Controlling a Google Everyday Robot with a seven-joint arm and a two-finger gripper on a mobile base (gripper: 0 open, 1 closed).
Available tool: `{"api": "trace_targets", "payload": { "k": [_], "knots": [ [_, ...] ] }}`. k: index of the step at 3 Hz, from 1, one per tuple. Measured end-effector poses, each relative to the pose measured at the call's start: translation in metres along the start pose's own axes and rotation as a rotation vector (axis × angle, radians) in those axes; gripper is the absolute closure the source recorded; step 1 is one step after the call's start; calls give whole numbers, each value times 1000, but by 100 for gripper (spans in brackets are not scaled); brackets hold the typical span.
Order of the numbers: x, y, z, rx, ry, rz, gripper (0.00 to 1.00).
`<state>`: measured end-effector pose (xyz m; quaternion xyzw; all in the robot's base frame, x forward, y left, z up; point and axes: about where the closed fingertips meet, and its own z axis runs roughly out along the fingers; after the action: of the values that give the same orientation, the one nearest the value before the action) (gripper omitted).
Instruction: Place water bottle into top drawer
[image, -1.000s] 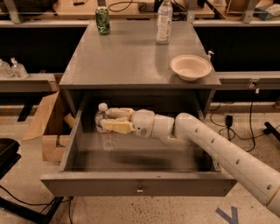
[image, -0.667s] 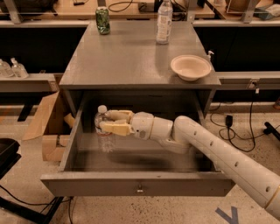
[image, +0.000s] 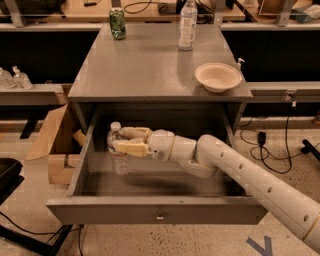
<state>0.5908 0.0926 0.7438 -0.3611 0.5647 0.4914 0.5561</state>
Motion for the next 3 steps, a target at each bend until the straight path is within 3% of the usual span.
{"api": "trace_targets", "payload": {
  "k": [1,3],
  "knots": [
    [0,2,3,-5,0,0,53],
    [-1,4,6,-13,-1,-1,6]
  ]
}}
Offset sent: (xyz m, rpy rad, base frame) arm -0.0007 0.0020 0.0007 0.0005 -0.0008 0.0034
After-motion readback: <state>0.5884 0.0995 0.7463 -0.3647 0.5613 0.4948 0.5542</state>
